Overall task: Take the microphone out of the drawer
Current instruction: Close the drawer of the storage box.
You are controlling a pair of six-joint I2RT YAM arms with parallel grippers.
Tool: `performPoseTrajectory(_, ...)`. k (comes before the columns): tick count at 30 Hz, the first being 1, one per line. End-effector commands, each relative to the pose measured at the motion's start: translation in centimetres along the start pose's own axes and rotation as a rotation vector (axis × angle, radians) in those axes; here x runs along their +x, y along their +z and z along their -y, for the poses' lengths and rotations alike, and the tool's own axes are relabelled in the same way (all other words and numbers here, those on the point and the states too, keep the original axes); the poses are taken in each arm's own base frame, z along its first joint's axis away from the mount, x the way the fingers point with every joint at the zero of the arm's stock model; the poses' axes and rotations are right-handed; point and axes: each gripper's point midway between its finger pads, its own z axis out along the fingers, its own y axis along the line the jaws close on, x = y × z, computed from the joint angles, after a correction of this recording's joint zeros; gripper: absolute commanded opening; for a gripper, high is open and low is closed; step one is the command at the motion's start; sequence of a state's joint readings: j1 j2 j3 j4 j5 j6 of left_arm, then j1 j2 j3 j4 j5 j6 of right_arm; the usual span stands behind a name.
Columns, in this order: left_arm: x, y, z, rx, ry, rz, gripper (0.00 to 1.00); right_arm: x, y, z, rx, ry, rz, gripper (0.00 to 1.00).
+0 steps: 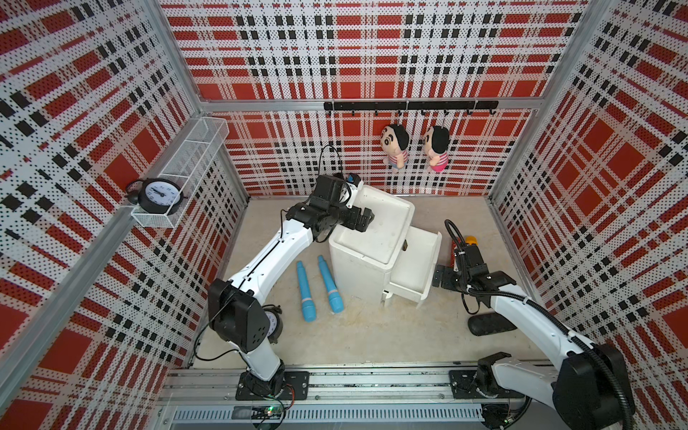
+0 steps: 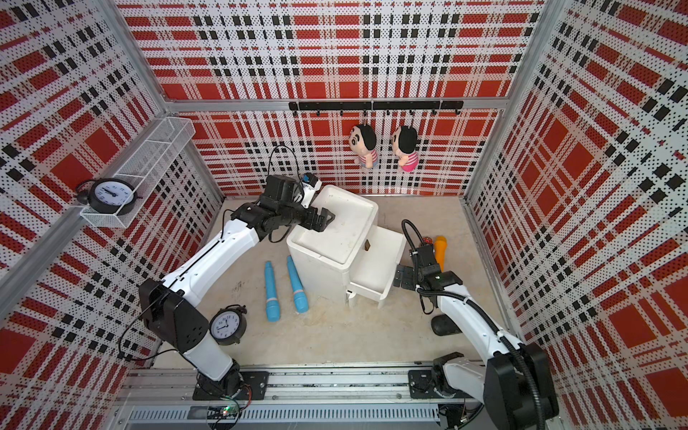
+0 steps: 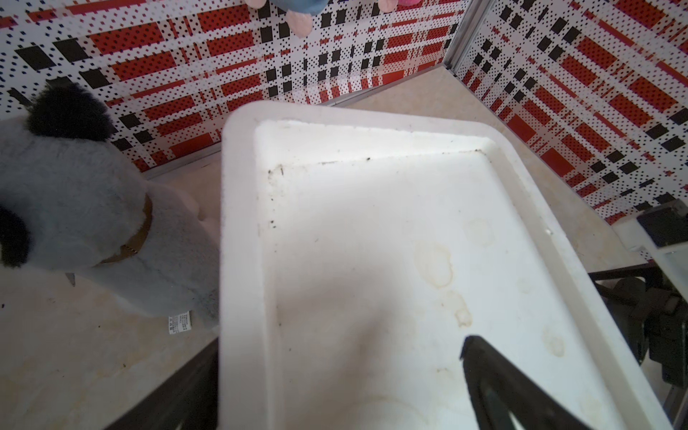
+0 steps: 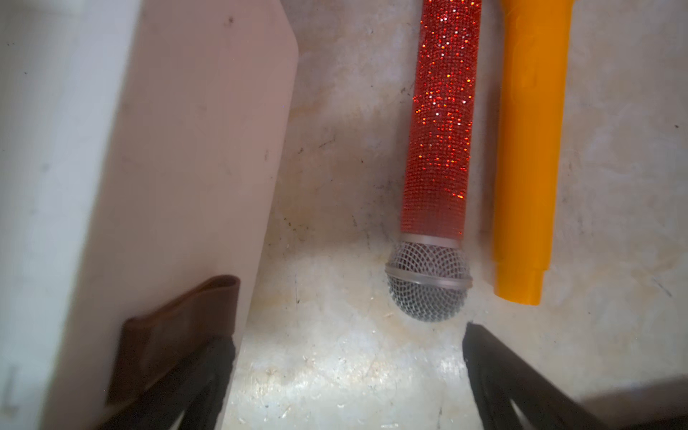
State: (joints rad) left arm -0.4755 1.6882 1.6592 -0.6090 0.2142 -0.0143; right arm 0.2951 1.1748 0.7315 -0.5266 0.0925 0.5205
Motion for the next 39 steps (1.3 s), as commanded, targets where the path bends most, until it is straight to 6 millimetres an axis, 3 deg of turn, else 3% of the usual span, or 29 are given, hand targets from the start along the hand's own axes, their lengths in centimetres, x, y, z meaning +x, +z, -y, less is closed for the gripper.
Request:
performPoseTrajectory(1, 0.1, 0.8, 2.1, 0.091, 0.025, -0.011, 0.98, -1.0, 0.7, -1.6, -0.052, 0.003, 0.036, 1.0)
performPoseTrajectory(14, 0.5, 1.6, 2.8, 0.138, 0.02, -0.017, 0.98, -1.6, 1.5, -3.5, -0.118, -0.009, 0.042, 1.0)
performPoseTrajectory(32, 1.5, 2.6, 3.3, 0.167, 0.039, -0.042, 0.98, -1.5, 4.8, -11.5, -0.183, -0.026, 0.053, 1.0)
performPoseTrajectory(39, 1.8, 2.6, 3.3, 0.167, 0.047, -0.045, 0.98, -1.4, 4.5, -12.5, -0.178, -0.015, 0.072, 1.0)
